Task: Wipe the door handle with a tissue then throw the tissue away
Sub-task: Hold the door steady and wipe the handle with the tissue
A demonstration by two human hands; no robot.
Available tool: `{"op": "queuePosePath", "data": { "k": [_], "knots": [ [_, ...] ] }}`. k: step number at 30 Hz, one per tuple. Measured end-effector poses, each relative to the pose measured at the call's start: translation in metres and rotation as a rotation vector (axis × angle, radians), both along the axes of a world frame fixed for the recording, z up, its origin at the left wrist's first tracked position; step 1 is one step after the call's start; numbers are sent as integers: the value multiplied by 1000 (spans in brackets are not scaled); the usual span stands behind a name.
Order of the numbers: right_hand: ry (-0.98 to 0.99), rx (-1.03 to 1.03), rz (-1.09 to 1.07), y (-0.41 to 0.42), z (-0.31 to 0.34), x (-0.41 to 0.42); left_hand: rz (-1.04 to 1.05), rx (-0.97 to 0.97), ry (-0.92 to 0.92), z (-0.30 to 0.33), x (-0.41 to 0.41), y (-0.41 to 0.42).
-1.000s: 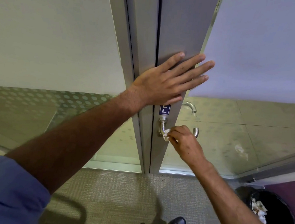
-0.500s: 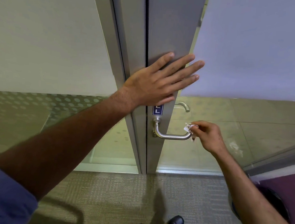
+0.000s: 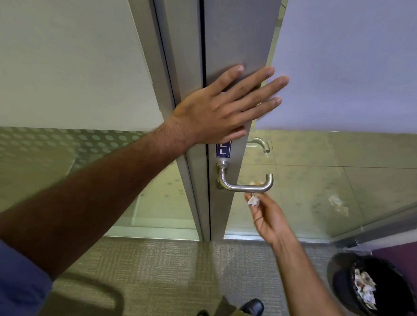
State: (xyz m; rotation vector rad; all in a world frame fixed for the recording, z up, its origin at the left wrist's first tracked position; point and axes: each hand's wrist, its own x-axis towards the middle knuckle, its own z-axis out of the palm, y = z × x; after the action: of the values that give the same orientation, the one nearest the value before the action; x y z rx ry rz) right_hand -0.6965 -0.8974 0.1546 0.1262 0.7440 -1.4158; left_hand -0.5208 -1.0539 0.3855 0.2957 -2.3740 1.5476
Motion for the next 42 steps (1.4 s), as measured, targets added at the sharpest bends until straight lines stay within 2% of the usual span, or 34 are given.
{"op": "queuePosePath", "data": {
  "k": [3,6,9,12,15,20,22,24,26,28,30,31,33,35,37,39,42],
  "knots": [
    [-176,3,-12,-3,2,56,-2,10,9,0,0,0],
    [-452,40,-42,-26,21,91,3,12,1,0,0,0],
    [-718,55,-200,-45,37,105,-1,5,1,-1,0,-2],
    [-871,51,-270,-45,43,108,-10,11,14,-1,0,-3],
    [-878,91,-232,-37,40,102,-12,15,18,-1,0,-3],
    [-573,162,-226,-3,39,79,-1,16,10,-1,0,-3],
    [-508,164,-264,10,35,46,-4,19,8,-1,0,-2],
    [-351,164,-306,16,33,7,-4,16,4,-1,0,-3],
    [-2,138,-337,12,34,-22,-1,3,2,-1,1,-4],
    [530,33,-315,1,42,-37,-3,0,10,-2,2,-5],
    [1084,-60,-132,-12,52,-44,-8,-3,20,-3,1,-4],
    [1301,-70,-21,-19,55,-47,-8,-11,22,-3,1,-3],
    [1540,-69,166,-30,58,-54,-3,-26,23,-3,1,-3],
    [1569,-85,305,-37,60,-58,1,-29,24,-3,0,-4],
    [1501,-113,377,-40,61,-60,3,-28,23,-3,0,-4],
    [1326,-131,344,-40,60,-61,9,-30,15,-3,0,-5],
    [1049,-63,180,-31,50,-61,7,-41,16,-4,1,-4]
  ]
}}
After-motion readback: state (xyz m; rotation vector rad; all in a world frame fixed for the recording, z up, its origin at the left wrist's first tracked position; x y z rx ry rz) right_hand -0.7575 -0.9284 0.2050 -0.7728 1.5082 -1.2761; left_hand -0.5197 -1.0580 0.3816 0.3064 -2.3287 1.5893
